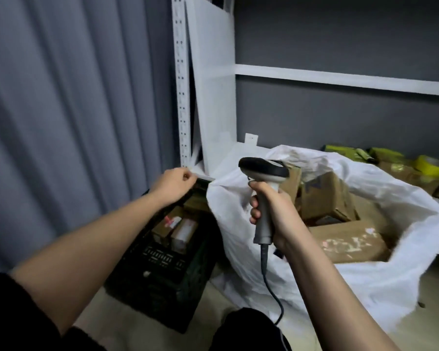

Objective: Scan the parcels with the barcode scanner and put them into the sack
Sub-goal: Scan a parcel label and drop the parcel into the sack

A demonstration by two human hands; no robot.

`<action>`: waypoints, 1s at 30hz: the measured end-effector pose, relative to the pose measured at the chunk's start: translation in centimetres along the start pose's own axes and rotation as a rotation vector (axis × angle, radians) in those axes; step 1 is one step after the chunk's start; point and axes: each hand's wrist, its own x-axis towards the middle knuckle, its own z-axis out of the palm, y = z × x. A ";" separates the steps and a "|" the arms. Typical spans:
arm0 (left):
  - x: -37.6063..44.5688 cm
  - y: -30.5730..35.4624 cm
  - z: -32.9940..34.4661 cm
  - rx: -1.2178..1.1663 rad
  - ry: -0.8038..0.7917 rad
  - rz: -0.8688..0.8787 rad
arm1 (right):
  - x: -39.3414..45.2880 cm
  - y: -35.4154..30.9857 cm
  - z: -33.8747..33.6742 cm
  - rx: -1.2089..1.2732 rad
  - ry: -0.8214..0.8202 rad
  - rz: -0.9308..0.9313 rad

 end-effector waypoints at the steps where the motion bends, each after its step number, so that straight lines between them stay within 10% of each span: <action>1: 0.3 -2.3 -0.8 -0.004 0.014 -0.063 | 0.9 0.8 2.0 -0.004 -0.039 0.013; 8: 3.5 -15.8 2.3 -0.006 -0.162 -0.313 | 9.5 10.3 11.7 -0.024 -0.096 0.110; 18: 13.8 -23.3 15.9 0.247 -0.404 -0.154 | 24.3 24.8 13.1 -0.145 0.208 0.161; 30: 24.2 -23.3 28.8 0.592 -0.433 0.081 | 33.3 27.1 9.7 -0.092 0.257 0.192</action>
